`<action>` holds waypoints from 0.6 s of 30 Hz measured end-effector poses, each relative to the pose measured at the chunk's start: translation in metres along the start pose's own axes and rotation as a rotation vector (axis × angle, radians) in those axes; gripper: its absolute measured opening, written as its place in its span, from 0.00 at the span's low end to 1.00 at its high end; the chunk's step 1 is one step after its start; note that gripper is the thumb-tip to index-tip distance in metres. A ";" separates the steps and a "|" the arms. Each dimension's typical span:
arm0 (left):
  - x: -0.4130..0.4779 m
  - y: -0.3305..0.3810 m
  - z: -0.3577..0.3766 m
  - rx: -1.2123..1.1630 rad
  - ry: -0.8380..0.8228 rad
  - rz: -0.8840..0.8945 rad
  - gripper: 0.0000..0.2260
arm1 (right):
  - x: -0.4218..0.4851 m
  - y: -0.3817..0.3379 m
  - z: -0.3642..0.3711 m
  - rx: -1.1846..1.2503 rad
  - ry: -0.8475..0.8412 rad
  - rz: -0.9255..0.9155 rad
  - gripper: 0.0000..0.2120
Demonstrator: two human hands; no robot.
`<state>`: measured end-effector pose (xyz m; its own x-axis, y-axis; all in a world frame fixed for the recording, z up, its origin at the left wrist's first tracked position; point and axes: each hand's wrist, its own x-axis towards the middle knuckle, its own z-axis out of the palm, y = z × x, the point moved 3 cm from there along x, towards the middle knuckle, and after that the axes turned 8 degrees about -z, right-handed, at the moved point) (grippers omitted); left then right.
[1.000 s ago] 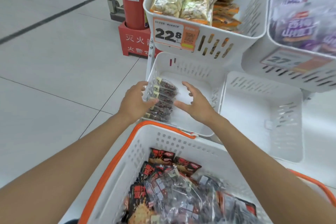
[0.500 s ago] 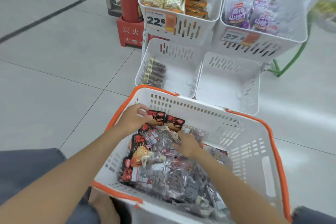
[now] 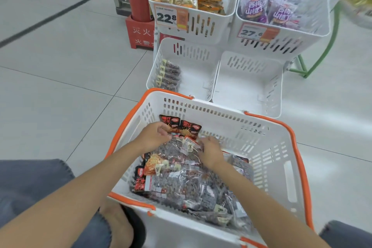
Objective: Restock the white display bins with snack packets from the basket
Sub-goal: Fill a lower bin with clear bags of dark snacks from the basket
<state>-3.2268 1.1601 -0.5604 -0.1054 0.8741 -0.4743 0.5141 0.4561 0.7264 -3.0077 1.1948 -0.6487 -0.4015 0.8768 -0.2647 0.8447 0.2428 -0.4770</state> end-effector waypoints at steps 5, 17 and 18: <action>0.000 -0.005 0.001 0.018 0.005 -0.009 0.12 | -0.001 0.011 -0.005 -0.366 -0.133 0.058 0.19; -0.001 0.023 0.012 -0.110 -0.057 0.109 0.19 | -0.004 -0.079 -0.100 0.432 0.054 -0.333 0.04; -0.001 0.024 0.009 -0.199 -0.055 0.072 0.13 | -0.005 -0.082 -0.105 0.489 0.096 -0.327 0.05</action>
<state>-3.2072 1.1684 -0.5468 -0.0256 0.8976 -0.4400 0.3399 0.4218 0.8406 -3.0380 1.2146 -0.5201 -0.5601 0.8280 0.0269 0.4125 0.3069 -0.8577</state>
